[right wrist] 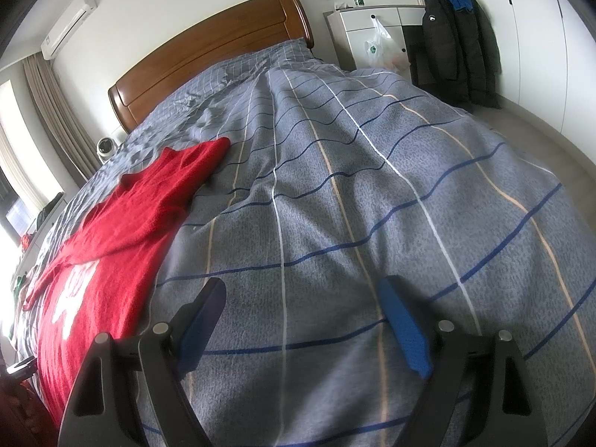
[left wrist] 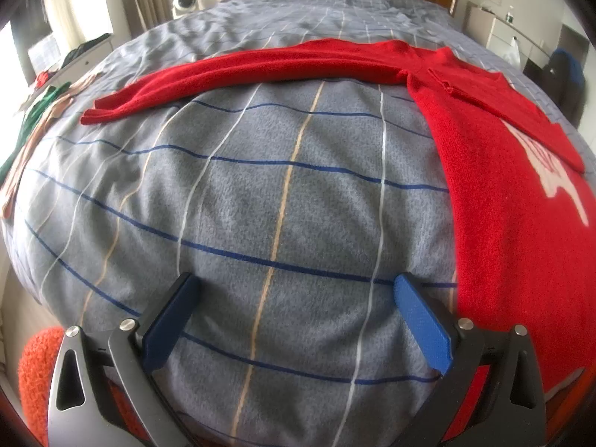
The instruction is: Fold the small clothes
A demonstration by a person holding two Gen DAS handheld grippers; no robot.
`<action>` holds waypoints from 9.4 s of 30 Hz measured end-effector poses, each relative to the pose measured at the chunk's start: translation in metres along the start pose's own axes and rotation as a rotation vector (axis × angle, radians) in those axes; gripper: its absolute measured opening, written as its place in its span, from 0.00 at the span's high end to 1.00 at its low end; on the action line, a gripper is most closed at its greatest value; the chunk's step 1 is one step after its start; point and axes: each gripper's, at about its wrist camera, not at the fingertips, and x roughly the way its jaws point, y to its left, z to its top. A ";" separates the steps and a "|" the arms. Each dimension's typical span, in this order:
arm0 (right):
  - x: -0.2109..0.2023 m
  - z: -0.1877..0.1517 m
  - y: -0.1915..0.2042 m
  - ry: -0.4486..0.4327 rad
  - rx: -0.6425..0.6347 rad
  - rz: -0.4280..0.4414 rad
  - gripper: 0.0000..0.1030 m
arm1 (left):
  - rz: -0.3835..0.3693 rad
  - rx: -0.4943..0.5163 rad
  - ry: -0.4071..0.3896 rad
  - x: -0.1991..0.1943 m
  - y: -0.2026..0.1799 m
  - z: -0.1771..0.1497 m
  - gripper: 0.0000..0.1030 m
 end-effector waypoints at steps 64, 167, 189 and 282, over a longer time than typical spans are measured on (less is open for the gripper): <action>0.003 0.001 0.004 0.001 -0.018 -0.006 0.17 | 0.026 -0.338 -0.136 -0.002 0.156 0.207 0.97; 0.009 -0.004 0.013 -0.006 -0.073 -0.040 0.10 | -0.009 0.041 -0.160 0.069 0.009 0.124 0.00; 0.009 -0.004 0.013 -0.006 -0.075 -0.041 0.10 | -0.009 0.041 -0.160 0.069 0.009 0.122 0.00; 0.011 -0.004 0.016 -0.011 -0.081 -0.051 0.10 | -0.010 0.043 -0.162 0.070 0.010 0.121 0.00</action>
